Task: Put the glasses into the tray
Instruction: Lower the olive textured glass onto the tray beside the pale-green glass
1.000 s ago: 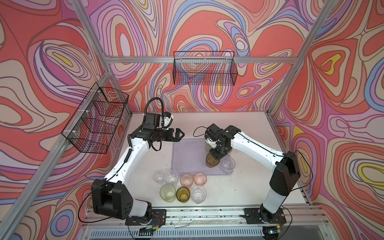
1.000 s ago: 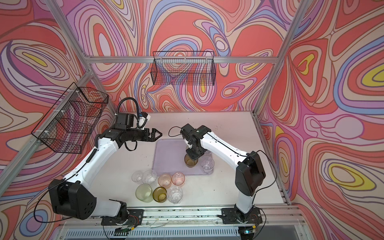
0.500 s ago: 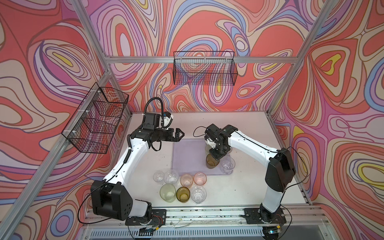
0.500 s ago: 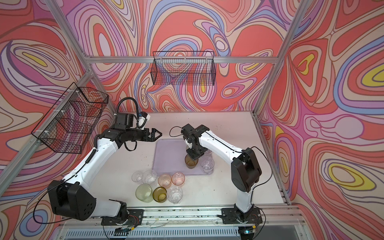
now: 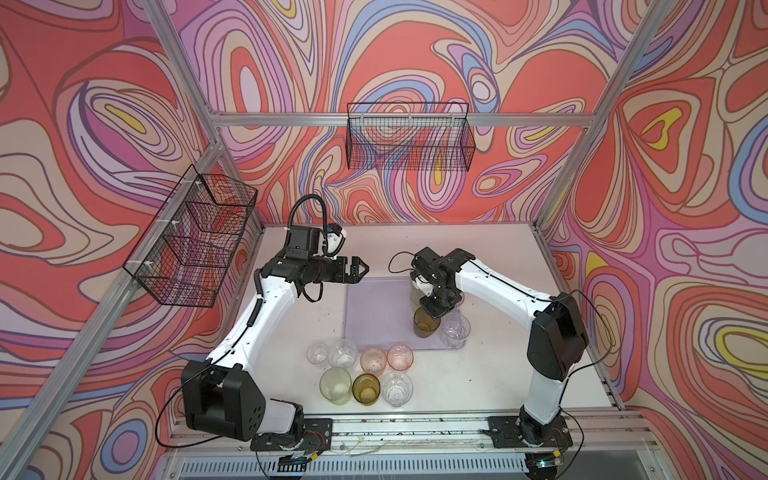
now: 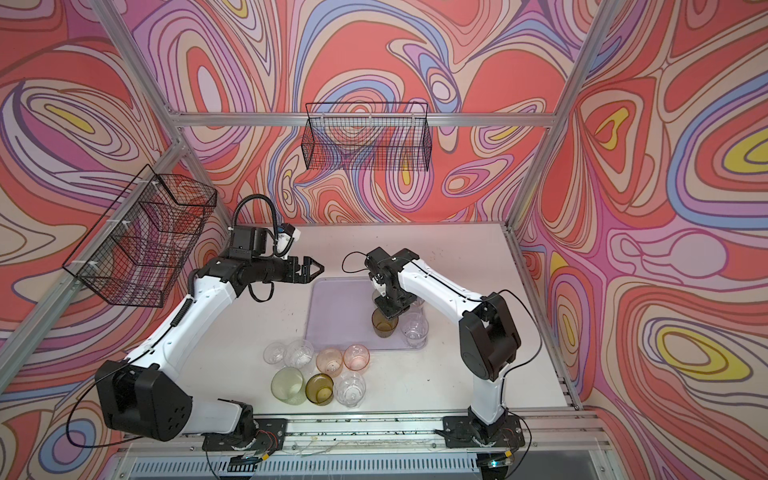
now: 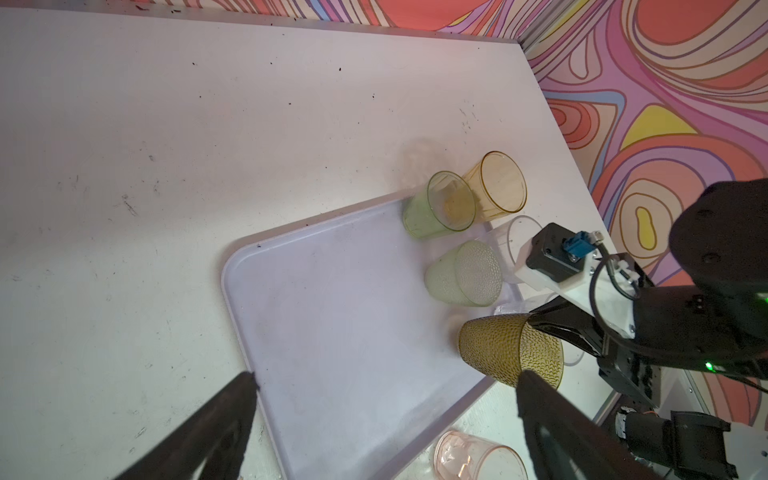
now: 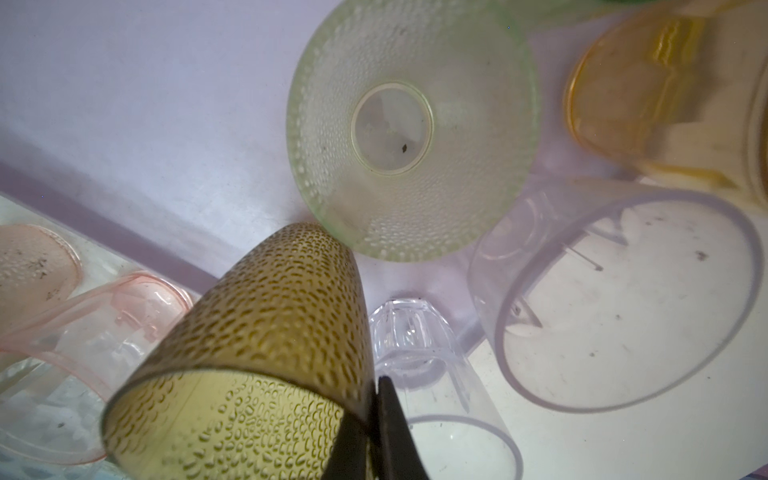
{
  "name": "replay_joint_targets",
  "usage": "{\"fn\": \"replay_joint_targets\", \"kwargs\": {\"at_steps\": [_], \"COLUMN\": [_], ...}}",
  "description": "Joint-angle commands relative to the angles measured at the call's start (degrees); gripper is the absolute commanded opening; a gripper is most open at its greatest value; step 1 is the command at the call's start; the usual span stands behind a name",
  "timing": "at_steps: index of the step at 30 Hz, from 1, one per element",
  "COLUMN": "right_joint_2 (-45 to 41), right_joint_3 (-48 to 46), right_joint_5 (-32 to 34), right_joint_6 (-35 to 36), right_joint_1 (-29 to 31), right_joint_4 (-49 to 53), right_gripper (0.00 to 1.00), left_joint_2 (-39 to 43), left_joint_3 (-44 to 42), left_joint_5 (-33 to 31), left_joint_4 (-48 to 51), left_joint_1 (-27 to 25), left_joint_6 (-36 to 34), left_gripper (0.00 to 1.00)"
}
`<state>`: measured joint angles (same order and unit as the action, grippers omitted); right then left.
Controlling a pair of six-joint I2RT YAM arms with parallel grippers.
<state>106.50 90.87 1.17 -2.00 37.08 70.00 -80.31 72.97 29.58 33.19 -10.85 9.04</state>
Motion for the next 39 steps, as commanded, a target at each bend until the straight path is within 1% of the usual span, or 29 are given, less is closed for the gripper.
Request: {"fn": "replay_joint_targets", "kwargs": {"at_steps": [1,32,39], "right_joint_2": [0.75,1.69,3.01], "right_joint_3": [0.06,-1.93,-1.44], "right_joint_5": [-0.51,1.01,0.86], "right_joint_6": [0.48,0.68,0.68], "right_joint_1": [-0.52,-0.68,-0.69], "right_joint_4": [-0.39,-0.91,-0.78], "right_gripper": [0.00,0.00,0.02], "left_joint_2": [0.70,1.12,1.30], "left_joint_3": [-0.46,-0.46,-0.55], "left_joint_5": [0.62,0.46,0.21], "left_joint_4": [-0.60,-0.50,-0.42], "left_joint_1": [-0.13,-0.13,-0.13], "left_joint_6": [-0.39,-0.59,-0.69], "left_gripper": [1.00,1.00,1.00]}}
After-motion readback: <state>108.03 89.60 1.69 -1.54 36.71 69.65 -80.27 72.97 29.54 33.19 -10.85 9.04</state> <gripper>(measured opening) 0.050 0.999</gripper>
